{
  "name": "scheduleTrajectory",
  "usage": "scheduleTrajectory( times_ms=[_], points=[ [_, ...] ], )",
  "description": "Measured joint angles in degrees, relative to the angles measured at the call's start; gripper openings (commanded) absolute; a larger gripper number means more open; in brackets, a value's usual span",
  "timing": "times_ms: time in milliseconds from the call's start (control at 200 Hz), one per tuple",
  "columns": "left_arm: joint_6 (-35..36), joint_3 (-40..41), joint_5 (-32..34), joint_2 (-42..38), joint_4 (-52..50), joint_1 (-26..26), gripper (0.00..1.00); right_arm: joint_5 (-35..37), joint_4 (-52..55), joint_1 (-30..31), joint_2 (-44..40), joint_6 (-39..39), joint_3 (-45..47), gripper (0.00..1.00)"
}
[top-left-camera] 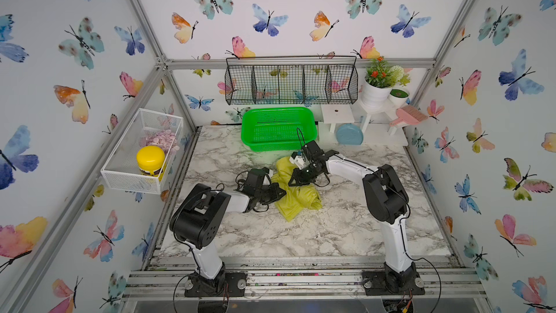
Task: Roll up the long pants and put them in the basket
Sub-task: Roll the long pant at the center of the board.
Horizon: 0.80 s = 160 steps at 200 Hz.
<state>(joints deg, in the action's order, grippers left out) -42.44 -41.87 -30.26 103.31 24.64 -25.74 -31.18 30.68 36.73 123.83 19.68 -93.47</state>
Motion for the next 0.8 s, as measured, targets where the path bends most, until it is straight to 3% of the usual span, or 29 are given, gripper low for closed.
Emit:
scheduleTrajectory(
  times_ms=[215,801],
  points=[
    [-1.79,-2.05,-3.32,4.31,4.04,0.11,0.0,1.75,1.68,0.63,0.02,-0.26,-1.18,0.02],
    [-2.73,-2.38,-5.14,7.02,8.68,0.52,0.0,6.1,8.28,4.11,-0.02,-0.22,-7.93,0.02]
  ],
)
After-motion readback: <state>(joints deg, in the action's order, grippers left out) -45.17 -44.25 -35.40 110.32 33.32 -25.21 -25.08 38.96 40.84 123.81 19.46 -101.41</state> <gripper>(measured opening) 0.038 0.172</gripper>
